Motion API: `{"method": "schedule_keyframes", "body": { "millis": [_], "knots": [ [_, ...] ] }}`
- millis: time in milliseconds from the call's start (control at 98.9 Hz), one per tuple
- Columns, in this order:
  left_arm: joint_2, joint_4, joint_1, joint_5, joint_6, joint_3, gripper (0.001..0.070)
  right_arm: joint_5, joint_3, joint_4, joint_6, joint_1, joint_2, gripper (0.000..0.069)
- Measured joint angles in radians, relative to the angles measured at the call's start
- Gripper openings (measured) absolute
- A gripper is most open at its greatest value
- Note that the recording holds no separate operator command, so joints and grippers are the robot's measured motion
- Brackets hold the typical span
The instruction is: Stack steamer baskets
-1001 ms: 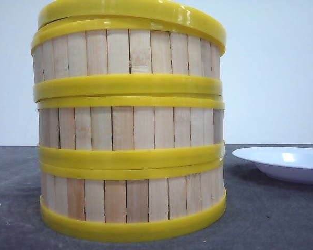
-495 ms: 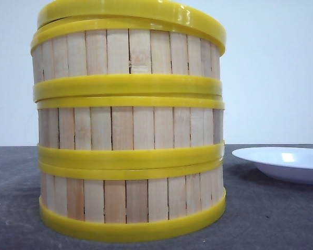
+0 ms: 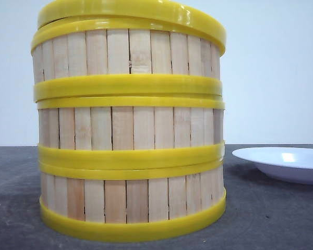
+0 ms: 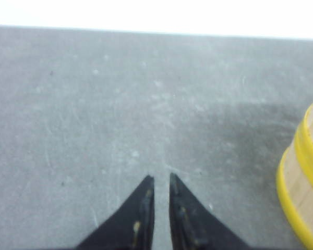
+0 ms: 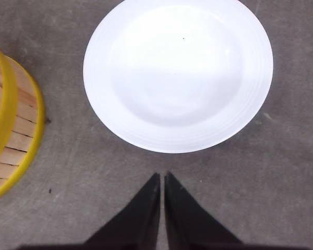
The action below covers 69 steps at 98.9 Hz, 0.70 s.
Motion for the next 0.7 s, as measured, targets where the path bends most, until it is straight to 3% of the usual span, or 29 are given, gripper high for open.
{"method": "schedule_keyframes", "body": {
  "millis": [222,697],
  "knots": [
    [0.008,0.010,0.000,-0.033,-0.010,-0.010,0.0024,0.000,0.000,0.002,0.000,0.000,-0.001,0.0009],
    [0.005,0.010,0.000,-0.035,-0.010,-0.010,0.0025,0.000,0.000,0.072,0.000,0.000,-0.002,0.0009]
  ]
}}
